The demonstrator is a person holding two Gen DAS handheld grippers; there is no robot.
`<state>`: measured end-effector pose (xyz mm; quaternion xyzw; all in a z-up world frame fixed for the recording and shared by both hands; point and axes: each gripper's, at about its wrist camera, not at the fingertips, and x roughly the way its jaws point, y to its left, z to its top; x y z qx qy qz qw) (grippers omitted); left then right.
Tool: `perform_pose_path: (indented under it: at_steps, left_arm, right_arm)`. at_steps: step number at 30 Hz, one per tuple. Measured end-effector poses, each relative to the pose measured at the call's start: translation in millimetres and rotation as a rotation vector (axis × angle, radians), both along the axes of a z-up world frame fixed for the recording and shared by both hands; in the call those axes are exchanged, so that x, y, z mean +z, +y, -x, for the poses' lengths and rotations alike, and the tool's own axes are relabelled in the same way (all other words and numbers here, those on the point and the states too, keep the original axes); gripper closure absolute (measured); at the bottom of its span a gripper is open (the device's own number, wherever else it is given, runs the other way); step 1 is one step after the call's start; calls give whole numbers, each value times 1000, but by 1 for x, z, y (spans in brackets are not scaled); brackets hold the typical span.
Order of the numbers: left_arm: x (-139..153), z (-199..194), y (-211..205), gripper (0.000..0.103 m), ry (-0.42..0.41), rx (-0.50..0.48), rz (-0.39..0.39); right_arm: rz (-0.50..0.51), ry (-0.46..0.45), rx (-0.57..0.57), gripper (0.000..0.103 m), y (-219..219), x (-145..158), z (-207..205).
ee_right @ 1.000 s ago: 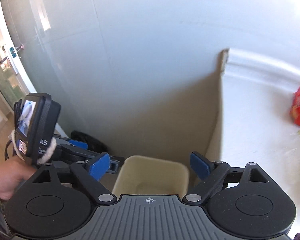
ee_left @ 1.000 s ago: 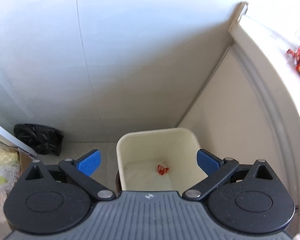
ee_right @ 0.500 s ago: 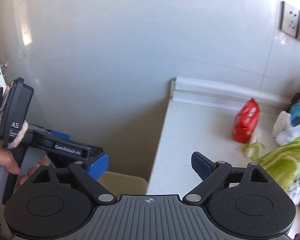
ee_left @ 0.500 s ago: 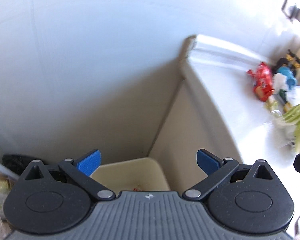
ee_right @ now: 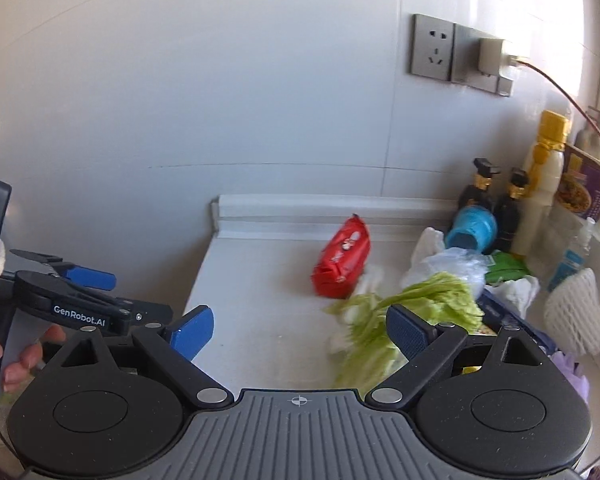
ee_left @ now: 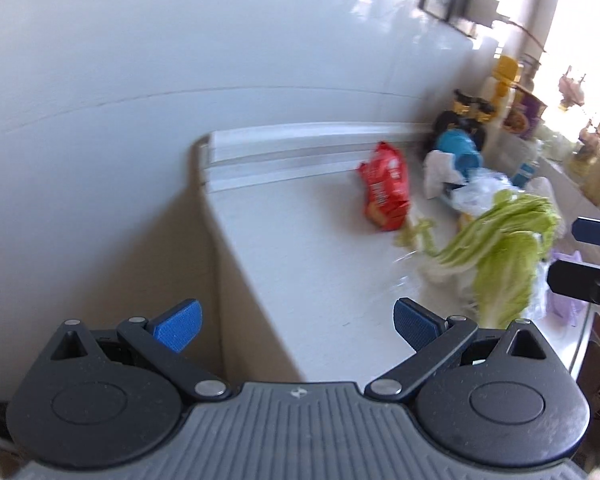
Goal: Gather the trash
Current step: 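Move both tools back over the counter toward the cabbage leaves, then grasp a white cabbage stalk with the left tool while the right tool grasps a green leaf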
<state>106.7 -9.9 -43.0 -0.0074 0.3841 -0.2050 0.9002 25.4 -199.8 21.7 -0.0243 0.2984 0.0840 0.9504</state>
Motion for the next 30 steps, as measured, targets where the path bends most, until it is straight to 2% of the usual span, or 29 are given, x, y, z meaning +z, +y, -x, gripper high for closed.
perform_pose_path:
  at_steps: [7,10,13,17,21,23,26,30]
  left_arm:
    - [4,-10,-46,1,-21,-107,20]
    - [3,-21,-63,3,-8,-143,60]
    - [2,-34,-75,11,35,-160,133]
    - [-5,-54,-94,34,104,-171,200]
    - [-11,-67,-112,54,138,-197,203]
    - [-14,-72,-121,61,142,-215,193]
    - [-20,-81,-134,65,151,-230,167]
    - [-31,-93,-146,66,162,-218,115]
  right_arm:
    - [27,-17,-74,8,-34,-5,-11]
    - [20,-20,-93,8,-43,-7,-14]
    - [20,-21,-108,8,-52,-11,-19]
    - [30,-22,-108,9,-60,-15,-25]
    - [36,-19,-103,11,-67,-20,-30]
    - [36,-21,-96,14,-71,-22,-33]
    - [29,-21,-85,22,-75,-24,-36]
    - [26,-22,-67,33,-78,-26,-41]
